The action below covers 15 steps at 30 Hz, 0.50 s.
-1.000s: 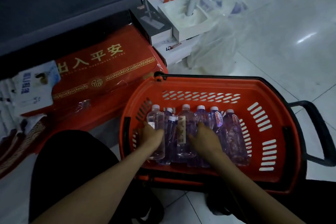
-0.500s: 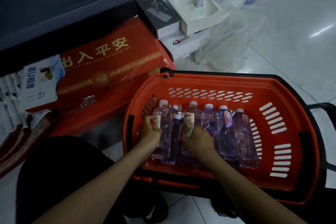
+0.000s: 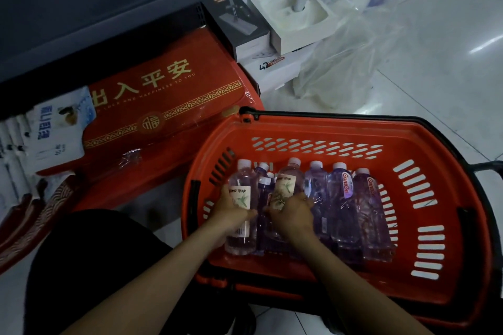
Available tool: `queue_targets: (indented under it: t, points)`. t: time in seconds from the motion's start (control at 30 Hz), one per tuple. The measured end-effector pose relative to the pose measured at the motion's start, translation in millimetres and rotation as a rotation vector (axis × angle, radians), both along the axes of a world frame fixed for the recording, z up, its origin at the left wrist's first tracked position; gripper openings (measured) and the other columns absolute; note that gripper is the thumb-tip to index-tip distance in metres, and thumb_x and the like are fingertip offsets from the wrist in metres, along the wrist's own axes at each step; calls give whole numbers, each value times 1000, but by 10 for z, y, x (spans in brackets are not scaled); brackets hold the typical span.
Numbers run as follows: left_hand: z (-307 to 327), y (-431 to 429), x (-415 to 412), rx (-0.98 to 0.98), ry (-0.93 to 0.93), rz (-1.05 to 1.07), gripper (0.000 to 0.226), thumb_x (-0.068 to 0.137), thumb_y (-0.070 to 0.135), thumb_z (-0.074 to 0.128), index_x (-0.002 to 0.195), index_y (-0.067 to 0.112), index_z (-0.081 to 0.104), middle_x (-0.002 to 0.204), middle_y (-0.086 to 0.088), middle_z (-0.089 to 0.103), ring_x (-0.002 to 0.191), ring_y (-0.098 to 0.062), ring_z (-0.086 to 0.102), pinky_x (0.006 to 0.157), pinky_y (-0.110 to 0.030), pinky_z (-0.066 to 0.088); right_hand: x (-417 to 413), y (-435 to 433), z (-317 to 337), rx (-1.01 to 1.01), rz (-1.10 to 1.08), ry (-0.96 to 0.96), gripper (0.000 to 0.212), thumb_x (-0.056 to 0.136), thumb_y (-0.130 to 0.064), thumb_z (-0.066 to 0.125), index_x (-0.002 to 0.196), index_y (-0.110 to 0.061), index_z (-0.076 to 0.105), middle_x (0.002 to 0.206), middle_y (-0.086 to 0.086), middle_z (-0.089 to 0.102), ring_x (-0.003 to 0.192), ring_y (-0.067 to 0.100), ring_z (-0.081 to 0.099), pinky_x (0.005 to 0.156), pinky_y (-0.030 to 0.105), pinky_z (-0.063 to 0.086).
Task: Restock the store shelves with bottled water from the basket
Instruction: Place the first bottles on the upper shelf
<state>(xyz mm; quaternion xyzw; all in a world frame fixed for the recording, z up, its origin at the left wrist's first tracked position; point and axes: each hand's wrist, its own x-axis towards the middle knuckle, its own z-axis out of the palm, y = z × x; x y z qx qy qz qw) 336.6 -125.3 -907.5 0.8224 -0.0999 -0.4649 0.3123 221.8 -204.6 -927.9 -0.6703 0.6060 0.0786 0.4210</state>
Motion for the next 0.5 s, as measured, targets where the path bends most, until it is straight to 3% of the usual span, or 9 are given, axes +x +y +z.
queue_targets:
  t: [0.1,0.2,0.27,0.4,0.5]
  points:
    - [60,-9,25,3,76,87,69,77,6,78,131,25,39,111,1,62,89,-14,61,55,-27,47,-15,-92,-140,65,-161,-107,62,72,-36,83,117,1,59,111,17,69,97,30,69,75,34,58]
    - [76,-6,40,-37,70,157,66,71,9,84,125,18,48,109,-1,67,90,-17,67,57,-27,50,-162,-192,-121,258,-293,-271,37,66,-16,86,98,-5,71,85,10,74,72,22,72,53,23,52]
    - [125,-22,12,-70,48,158,65,67,11,88,121,12,51,106,-3,69,84,-16,70,57,-27,53,-253,-198,2,360,-358,-365,28,64,-3,85,89,-4,71,80,11,74,70,24,72,57,27,56]
    - [336,-90,-14,-191,72,120,58,63,10,90,114,8,63,94,-8,76,80,-22,74,70,-36,61,-369,-254,339,389,-361,-590,46,64,7,83,104,-3,65,91,13,77,84,31,74,80,45,61]
    - [660,-133,14,-334,77,120,52,66,3,87,112,9,64,94,-10,76,82,-25,74,68,-34,60,-463,-341,702,435,-299,-736,56,67,10,80,117,-3,58,97,11,77,88,28,75,73,38,61]
